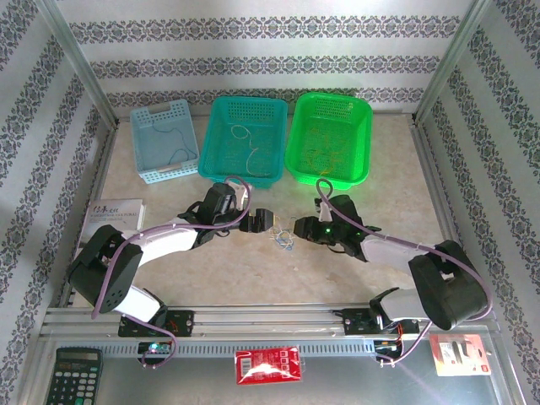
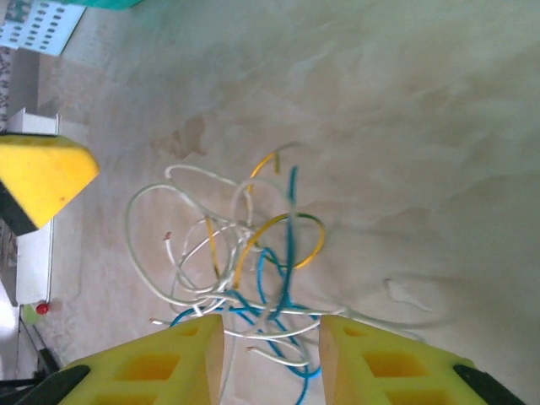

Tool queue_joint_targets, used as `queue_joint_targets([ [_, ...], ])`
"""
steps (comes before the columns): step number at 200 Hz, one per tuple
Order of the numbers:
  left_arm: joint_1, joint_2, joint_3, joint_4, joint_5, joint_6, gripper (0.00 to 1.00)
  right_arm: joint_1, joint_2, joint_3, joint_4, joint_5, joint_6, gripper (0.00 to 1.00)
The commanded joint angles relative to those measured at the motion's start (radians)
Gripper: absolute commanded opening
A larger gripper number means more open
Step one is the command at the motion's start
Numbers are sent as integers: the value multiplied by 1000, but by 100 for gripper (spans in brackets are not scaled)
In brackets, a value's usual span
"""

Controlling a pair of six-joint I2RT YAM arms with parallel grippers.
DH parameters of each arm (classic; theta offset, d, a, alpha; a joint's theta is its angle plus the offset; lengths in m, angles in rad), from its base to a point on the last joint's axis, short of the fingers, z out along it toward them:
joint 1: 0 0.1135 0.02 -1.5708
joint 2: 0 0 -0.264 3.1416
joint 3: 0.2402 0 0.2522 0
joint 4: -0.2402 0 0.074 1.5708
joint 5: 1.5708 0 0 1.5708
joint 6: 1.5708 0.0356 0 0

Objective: Untangle the cables

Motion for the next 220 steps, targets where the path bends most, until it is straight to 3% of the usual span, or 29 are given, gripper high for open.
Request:
queue_joint_targets([
  [1, 3, 6, 20, 19, -11, -36, 100, 13, 9, 21, 35, 4, 12, 35],
  [53, 2, 45, 46, 11, -21, -210, 100, 15, 26, 32, 43, 9, 10, 24],
  [81, -9, 73, 50, 49, -9, -334, 92, 15, 44, 41, 53, 8, 10, 12],
  [107, -26, 89, 59, 53, -22, -364, 84, 16, 53, 43, 58, 7, 10, 0],
  [166, -68, 125, 84, 54, -19, -363, 75, 20, 34, 38, 61, 0, 9, 0],
  [220, -86, 142, 73, 80, -28, -364, 60, 21, 7, 36, 61, -32, -11, 0],
])
